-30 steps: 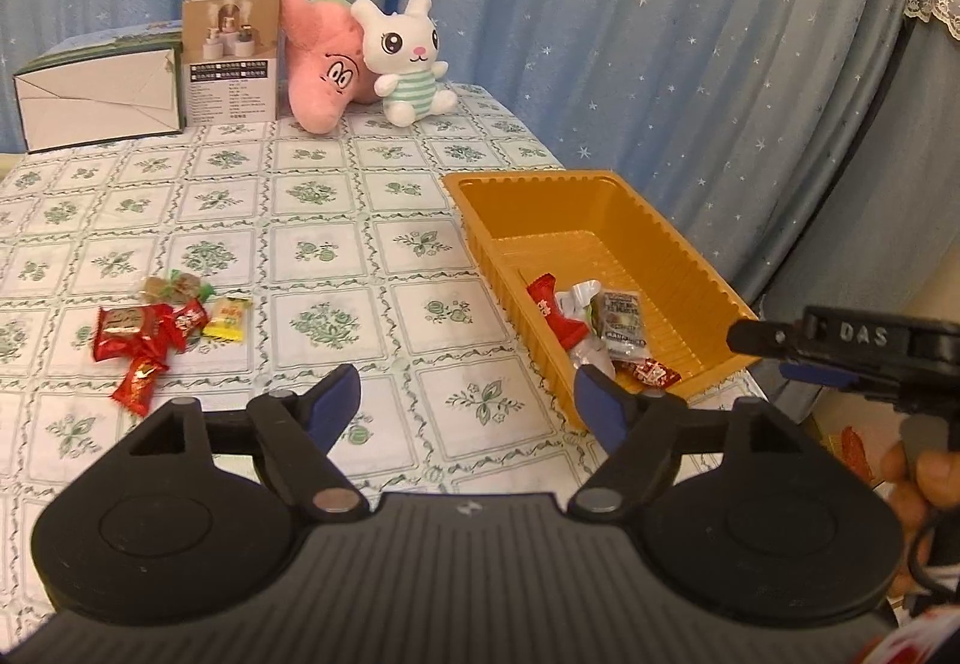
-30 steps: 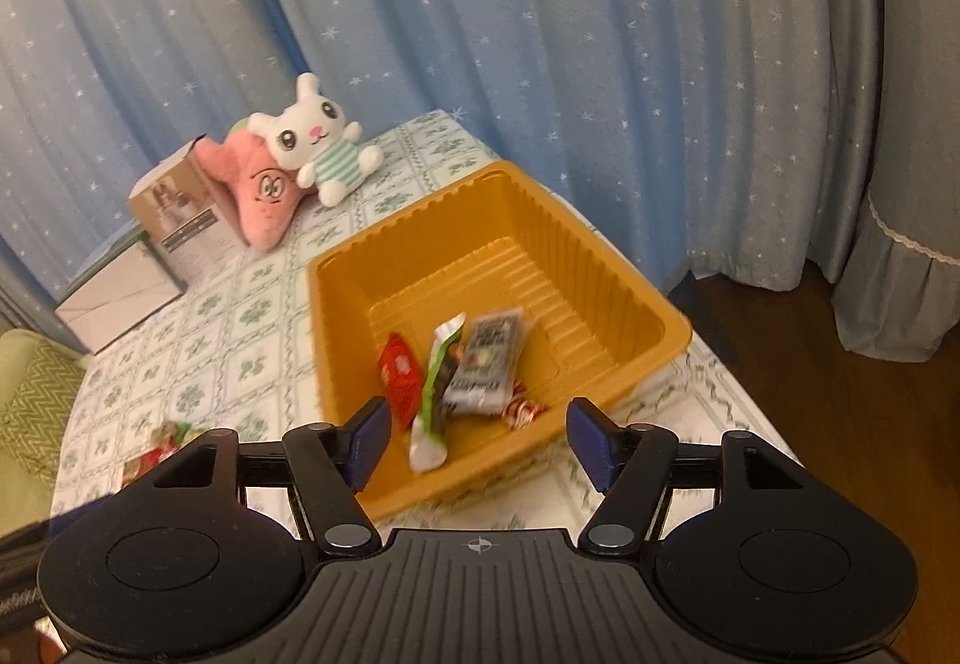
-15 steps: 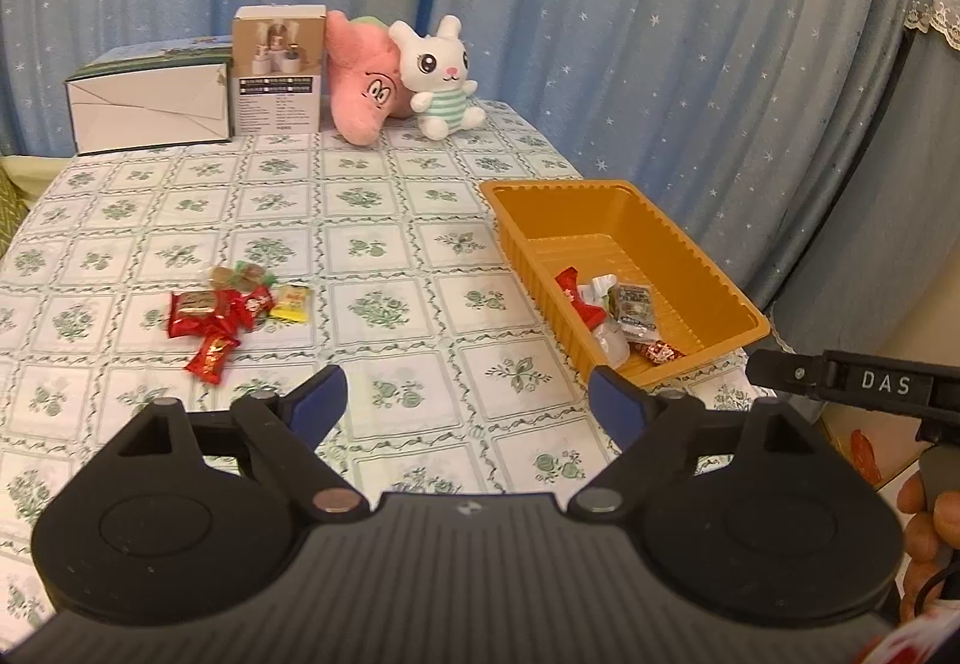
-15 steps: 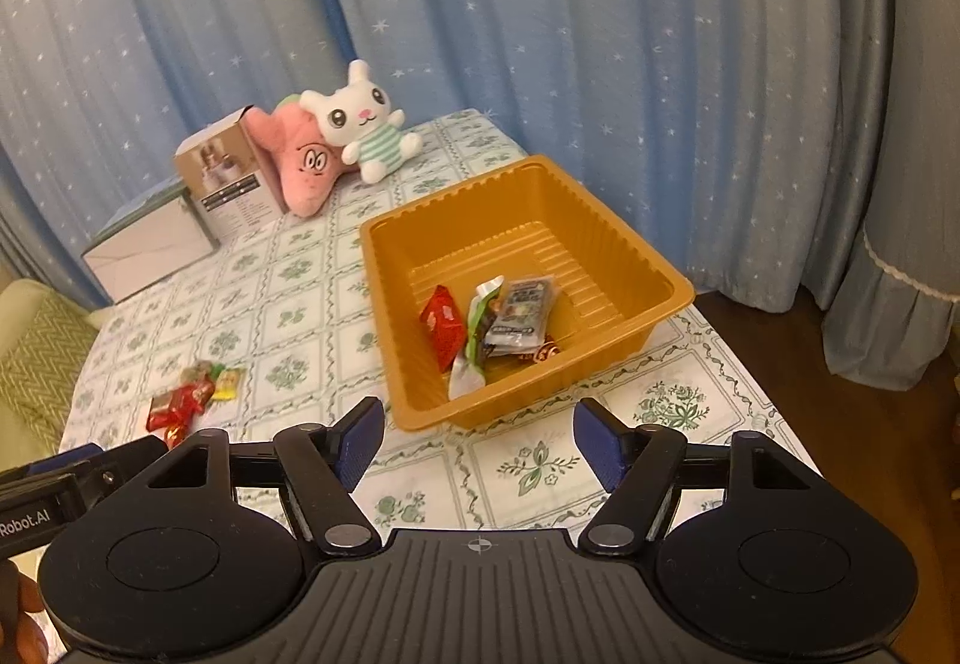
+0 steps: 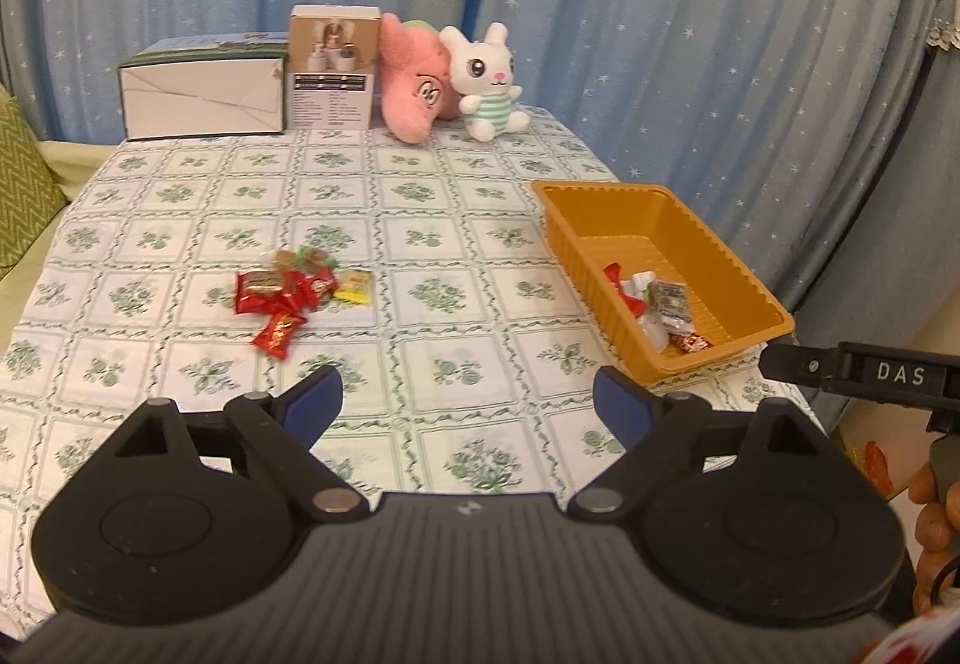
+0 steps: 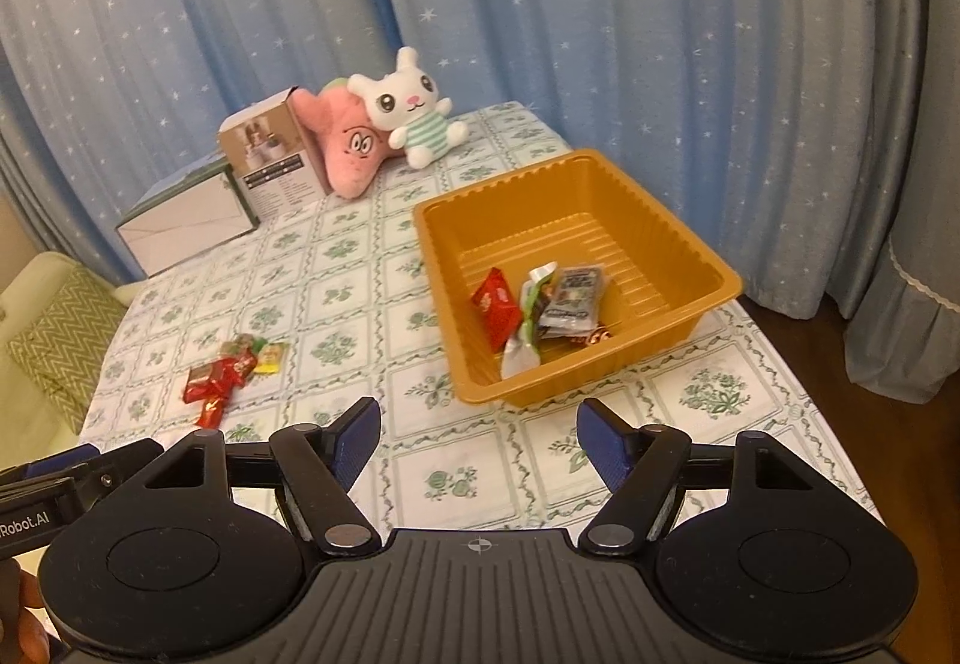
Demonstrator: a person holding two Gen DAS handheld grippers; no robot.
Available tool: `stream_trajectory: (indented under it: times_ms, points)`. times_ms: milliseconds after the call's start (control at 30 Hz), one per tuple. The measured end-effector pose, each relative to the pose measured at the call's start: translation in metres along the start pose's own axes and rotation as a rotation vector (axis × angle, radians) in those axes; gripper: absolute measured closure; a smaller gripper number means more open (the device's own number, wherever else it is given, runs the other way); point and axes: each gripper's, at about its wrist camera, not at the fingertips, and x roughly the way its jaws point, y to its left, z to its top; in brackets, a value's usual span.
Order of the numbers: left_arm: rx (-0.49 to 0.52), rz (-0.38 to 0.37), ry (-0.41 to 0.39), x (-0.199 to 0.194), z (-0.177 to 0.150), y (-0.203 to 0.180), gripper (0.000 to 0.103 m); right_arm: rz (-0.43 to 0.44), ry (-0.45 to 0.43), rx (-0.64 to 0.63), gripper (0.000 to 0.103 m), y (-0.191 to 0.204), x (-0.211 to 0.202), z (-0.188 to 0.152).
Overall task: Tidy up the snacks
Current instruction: 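Withdraw both tools from the tray, then move both open tools toward the pile of red candies on the table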
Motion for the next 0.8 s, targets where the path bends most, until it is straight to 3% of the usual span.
stream_trajectory:
  times_ms: [800]
  points:
    - [-0.036,0.09,0.0,-0.006,-0.001,0.044,0.013,0.041,0.038,-0.072,0.03,0.036,0.021,-0.004]
